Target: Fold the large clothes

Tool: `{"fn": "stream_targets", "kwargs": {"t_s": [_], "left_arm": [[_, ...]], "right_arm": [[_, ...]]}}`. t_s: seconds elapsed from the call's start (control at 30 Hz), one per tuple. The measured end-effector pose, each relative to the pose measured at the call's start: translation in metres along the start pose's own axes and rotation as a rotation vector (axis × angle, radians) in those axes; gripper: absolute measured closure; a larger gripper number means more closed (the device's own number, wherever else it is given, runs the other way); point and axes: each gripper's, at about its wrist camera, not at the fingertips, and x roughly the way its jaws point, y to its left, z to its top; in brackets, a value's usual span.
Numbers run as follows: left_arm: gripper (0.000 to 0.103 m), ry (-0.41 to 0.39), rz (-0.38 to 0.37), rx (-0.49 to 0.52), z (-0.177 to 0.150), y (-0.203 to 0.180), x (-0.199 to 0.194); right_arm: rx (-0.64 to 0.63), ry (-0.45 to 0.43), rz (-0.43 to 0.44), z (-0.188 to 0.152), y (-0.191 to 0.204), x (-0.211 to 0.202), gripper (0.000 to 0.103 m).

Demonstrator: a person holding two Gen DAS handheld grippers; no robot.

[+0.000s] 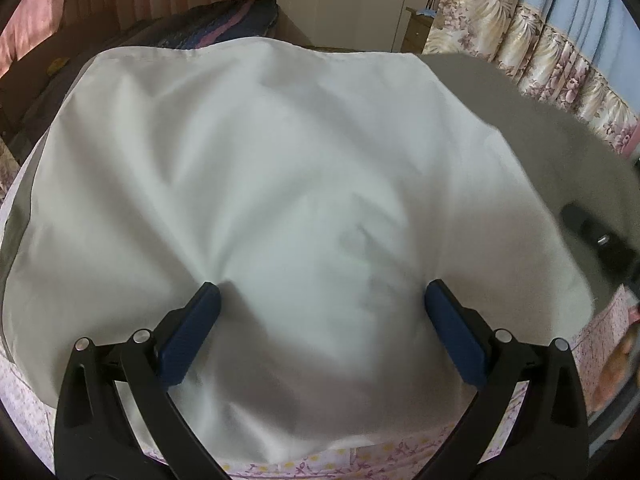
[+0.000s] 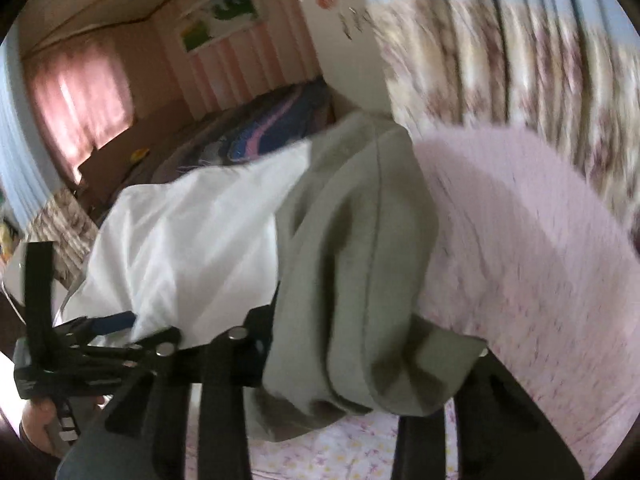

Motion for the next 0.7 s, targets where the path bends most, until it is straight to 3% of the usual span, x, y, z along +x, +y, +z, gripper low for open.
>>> {"fn": "stream_targets", "kwargs": {"t_s": [0.23,0.43,0.7], "left_arm": [[0.003,0.004,0.032,0.047,-0.001,-0.006,0.001],[0.003,0.008,0.003,0.069,-0.007,0.004,-0.013],[0.003,-0.013,0.036,0.084,-0.019,0.024,-0.034]], "right_arm": [[-0.167,-0.028,-0.012,0.012,0.045,-0.011,0.074],[-0.263,-0.019,-0.006,0.017,0.067,-0.012,0.075],[-0.333,-0.046,0.038,0.024,0.104,-0.018,0.076]]}}
